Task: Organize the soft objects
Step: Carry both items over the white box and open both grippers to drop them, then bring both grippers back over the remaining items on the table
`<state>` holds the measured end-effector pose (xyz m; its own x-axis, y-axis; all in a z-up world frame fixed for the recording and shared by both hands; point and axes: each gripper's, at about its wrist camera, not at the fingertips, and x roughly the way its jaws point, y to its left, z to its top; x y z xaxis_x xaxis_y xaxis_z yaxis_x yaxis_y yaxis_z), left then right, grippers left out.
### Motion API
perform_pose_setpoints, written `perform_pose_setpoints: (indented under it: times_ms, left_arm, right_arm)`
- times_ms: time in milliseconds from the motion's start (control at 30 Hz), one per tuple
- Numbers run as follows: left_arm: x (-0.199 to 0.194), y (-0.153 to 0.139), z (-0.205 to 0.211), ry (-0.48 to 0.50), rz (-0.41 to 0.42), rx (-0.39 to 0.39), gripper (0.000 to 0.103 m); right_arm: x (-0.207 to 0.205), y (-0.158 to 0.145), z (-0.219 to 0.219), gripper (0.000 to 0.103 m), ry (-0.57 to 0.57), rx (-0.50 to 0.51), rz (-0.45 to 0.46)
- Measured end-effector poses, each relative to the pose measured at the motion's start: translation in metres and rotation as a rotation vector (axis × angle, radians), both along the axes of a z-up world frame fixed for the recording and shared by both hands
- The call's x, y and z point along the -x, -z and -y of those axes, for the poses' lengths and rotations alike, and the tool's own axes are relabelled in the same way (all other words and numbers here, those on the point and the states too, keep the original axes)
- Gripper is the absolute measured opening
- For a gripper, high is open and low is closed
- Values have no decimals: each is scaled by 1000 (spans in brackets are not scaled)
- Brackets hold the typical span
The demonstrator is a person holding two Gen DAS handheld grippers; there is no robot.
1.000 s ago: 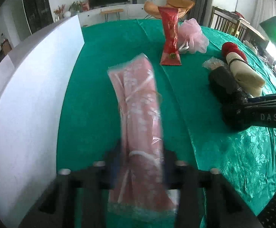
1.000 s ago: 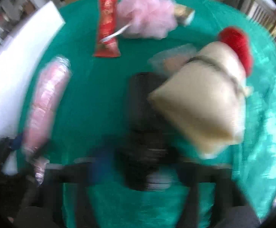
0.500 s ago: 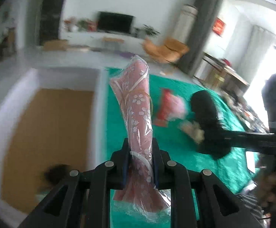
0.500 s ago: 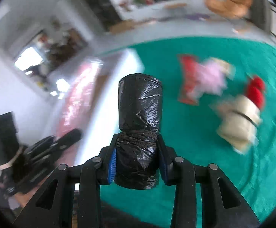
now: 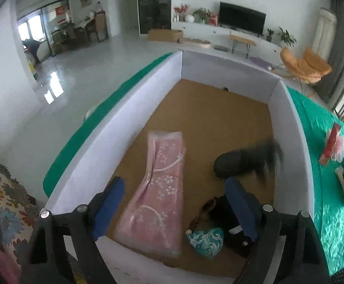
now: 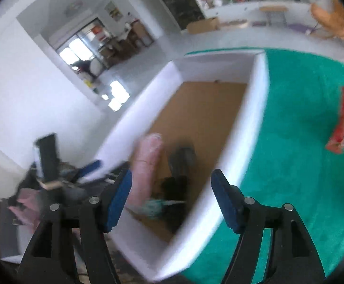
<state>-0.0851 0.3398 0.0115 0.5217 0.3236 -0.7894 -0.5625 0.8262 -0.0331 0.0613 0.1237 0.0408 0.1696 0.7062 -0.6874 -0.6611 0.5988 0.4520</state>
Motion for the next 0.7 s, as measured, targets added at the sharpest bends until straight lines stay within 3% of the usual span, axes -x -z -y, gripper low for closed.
perform_pose_setpoints:
  times_ms: [100,167,267,367,467,533,700]
  left_arm:
    - [-4,-8,17,59,60,14,86]
    - [-11,-18,37,120,100,19,86]
    - [-22,-34,80,244,152,32,86]
    - [-34,-43,130,407,183,62,87]
    - [-42,-47,186,563,183,92,90]
    - [-48,-43,226,645,164,103,92]
    - [-63,-14,304,780,112,108,92]
  right_arm:
    - [5,6,46,73,88,78,120]
    - [4,27,85,73,182,164,180]
    - [-3,71,140,73,339,293,198]
    - [-2,108,197,73,478,378,157]
    - [1,125,241,73,559,416,147]
    - [2,127,260,73,617,390,137]
    - [9,117,269,73,663,332,174]
